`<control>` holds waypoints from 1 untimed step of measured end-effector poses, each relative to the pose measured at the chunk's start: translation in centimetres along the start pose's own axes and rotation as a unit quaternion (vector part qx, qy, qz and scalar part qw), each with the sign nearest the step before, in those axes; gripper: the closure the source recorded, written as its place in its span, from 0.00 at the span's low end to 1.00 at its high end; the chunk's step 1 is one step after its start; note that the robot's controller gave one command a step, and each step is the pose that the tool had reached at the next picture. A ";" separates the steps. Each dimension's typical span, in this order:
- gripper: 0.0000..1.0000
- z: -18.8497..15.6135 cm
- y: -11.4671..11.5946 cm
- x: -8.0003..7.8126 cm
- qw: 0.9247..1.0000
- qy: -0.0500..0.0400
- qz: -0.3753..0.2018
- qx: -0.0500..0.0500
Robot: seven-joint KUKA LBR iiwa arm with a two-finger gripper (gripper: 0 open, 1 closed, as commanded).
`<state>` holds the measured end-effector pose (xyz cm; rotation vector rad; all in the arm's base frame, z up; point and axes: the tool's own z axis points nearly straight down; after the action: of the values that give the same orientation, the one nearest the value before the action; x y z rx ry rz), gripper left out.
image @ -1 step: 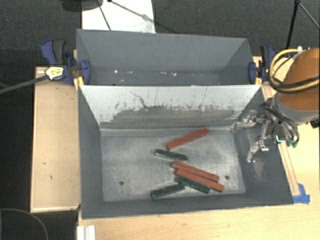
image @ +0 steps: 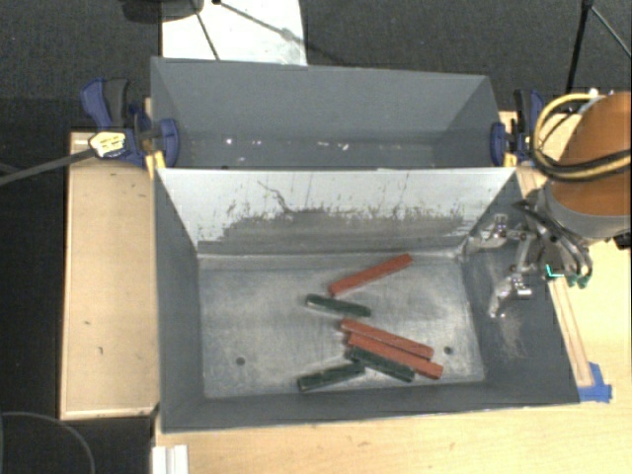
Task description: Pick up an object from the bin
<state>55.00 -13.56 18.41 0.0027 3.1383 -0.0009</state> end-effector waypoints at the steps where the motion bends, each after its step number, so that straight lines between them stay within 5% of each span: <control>1: 0.00 4.7 2.0 1.4 1.000 -0.003 0.002 0.001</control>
Offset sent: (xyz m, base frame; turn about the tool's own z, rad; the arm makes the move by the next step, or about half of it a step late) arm -0.0081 0.0487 -0.0740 -0.0610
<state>53.60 -11.53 13.70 0.0088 3.1320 -0.0035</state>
